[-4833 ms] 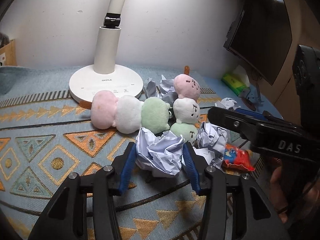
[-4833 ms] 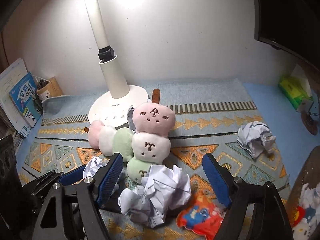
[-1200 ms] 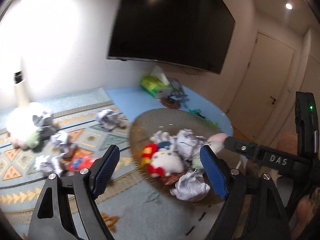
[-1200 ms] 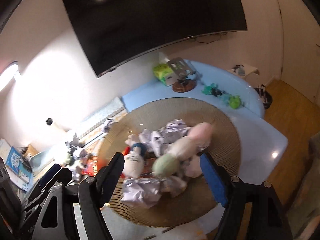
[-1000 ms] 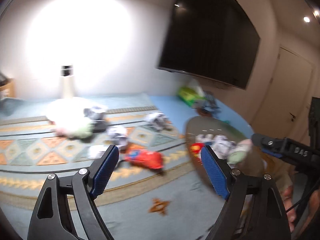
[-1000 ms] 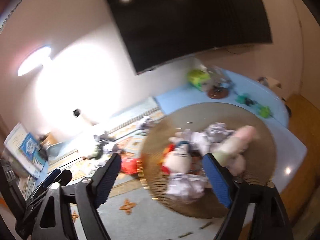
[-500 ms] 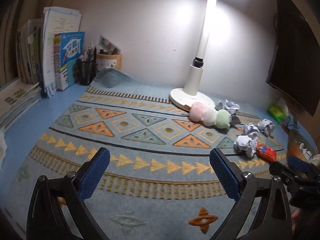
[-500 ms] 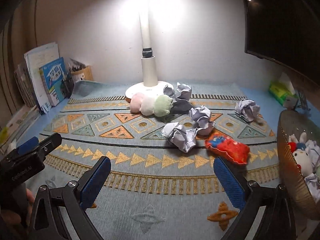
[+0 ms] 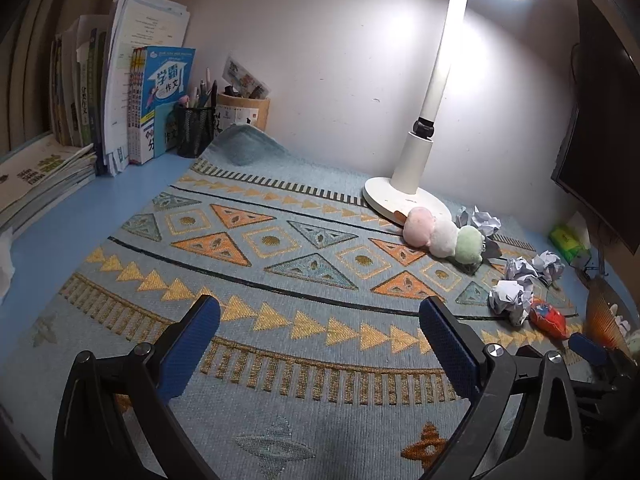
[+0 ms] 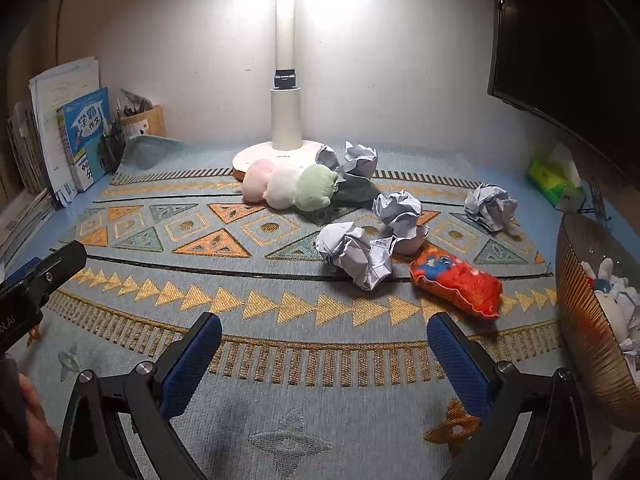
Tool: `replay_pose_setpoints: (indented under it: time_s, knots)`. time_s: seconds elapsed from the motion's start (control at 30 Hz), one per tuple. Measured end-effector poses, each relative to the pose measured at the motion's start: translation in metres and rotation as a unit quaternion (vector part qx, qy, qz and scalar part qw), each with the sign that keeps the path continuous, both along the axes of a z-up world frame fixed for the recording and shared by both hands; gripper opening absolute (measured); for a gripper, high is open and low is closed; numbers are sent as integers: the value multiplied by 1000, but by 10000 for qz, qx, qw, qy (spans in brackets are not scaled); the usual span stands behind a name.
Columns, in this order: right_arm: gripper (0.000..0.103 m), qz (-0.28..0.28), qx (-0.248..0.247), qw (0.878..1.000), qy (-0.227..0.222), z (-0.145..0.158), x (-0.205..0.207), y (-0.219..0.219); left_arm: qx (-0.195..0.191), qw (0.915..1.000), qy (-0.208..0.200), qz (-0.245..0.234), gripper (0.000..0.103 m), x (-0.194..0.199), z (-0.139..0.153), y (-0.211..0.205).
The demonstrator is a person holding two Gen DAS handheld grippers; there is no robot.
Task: Organize objects
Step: 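Move both open tools back over the rug, then reach the left tool to the stacked plush by the lamp while the right tool approaches a paper ball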
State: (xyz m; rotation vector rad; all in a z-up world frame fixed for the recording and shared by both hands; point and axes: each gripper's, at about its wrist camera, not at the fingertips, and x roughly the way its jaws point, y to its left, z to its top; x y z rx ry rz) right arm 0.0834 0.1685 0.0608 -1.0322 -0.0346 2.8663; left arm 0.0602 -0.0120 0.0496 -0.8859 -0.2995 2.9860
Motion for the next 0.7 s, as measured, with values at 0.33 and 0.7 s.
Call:
replay_pose_setpoints:
  time_s: [0.33, 0.7]
  knots:
    - [103, 168, 30, 9998, -55, 0, 2, -4, -10, 10000, 28, 82, 100, 3, 1, -1]
    - [103, 422, -1137, 9926, -85, 6, 0, 30, -71, 9988, -351, -333, 100, -14, 2, 13]
